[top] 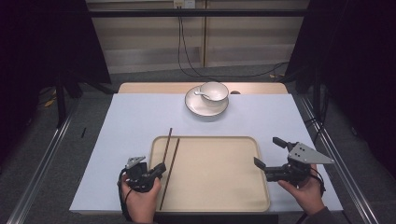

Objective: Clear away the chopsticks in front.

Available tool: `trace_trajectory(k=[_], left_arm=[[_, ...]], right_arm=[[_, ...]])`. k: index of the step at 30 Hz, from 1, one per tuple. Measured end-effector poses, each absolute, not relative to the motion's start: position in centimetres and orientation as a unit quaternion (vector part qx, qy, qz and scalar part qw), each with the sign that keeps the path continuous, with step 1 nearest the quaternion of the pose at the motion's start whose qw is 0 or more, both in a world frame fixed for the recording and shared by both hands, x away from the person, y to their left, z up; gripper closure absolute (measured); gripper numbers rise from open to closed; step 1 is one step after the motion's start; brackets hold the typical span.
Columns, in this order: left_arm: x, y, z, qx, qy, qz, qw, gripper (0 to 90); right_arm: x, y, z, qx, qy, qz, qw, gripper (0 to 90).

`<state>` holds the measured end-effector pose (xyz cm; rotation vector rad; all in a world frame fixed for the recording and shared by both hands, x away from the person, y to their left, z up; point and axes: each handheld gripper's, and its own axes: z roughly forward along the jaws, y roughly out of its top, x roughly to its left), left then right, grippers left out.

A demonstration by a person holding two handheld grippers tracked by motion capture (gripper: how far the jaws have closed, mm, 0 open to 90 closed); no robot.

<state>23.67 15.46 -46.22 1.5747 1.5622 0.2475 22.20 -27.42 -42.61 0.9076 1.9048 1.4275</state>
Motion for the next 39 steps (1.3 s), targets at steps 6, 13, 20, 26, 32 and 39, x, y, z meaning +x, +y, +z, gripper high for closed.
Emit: trace_trajectory(k=[6, 13, 20, 26, 32, 39], left_arm=[[23.5, 15.5, -46.3, 0.637, 0.631, 0.102, 0.432, 85.3], [23.3, 15.4, -46.7, 0.639, 0.634, 0.091, 0.426, 85.2], [23.2, 15.3, -47.1, 0.648, 0.634, 0.087, 0.413, 85.2], [23.2, 15.4, -47.4, 0.652, 0.635, 0.084, 0.406, 84.9], [23.3, 15.3, -47.6, 0.656, 0.634, 0.086, 0.400, 84.6], [23.4, 15.2, -47.5, 0.658, 0.629, 0.082, 0.405, 78.7]], right_arm=[[22.2, -27.4, -42.6, 0.341, 0.716, 0.534, 0.293, 3.5], [22.2, -27.4, -42.6, 0.341, 0.716, 0.534, 0.294, 3.5], [22.2, -27.4, -42.6, 0.342, 0.716, 0.534, 0.294, 3.5], [22.3, -27.3, -42.6, 0.339, 0.718, 0.534, 0.292, 3.5], [22.2, -27.5, -42.6, 0.339, 0.718, 0.533, 0.293, 3.5], [22.1, -27.5, -42.6, 0.341, 0.716, 0.534, 0.293, 3.5]])
